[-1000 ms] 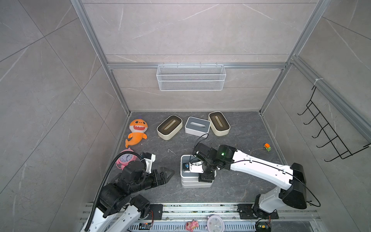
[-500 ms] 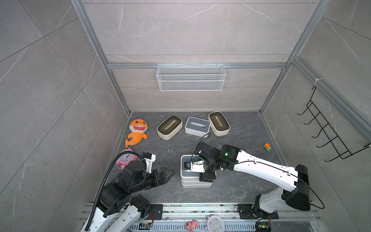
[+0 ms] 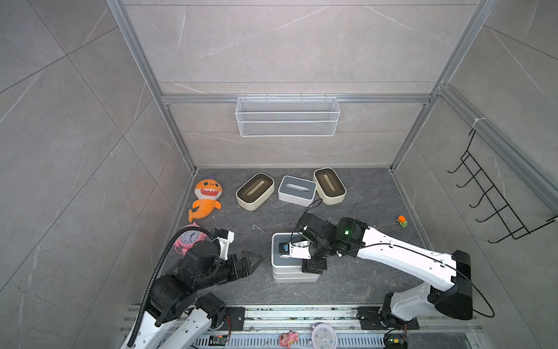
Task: Stack the tissue boxes
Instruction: Place the tissue box at the tissue box, then pick up the tissue box from the center of the board.
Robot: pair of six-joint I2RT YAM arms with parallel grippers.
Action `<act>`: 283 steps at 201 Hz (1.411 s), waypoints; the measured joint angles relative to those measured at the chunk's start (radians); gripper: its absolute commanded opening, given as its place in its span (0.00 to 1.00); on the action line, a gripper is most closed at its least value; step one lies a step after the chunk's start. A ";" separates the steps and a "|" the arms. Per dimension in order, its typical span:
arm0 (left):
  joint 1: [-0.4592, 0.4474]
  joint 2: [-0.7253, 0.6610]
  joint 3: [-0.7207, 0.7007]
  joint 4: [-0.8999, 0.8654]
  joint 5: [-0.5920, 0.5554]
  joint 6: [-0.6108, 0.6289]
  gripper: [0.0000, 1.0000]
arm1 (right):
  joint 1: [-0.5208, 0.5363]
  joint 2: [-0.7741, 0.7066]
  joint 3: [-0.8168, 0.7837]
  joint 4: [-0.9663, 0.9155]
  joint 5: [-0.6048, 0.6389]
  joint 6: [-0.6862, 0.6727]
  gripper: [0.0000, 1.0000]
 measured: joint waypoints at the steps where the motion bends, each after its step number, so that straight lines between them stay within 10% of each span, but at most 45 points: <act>1: 0.000 0.000 0.000 0.000 0.000 0.000 1.00 | 0.000 0.000 0.000 0.000 0.000 0.000 0.72; 165: 0.000 0.175 0.104 -0.004 0.014 0.042 1.00 | -0.014 -0.165 0.019 0.001 -0.024 0.056 0.73; 283: 0.002 0.613 0.547 0.020 -0.190 0.303 1.00 | -0.454 0.027 0.192 0.175 0.079 0.312 0.84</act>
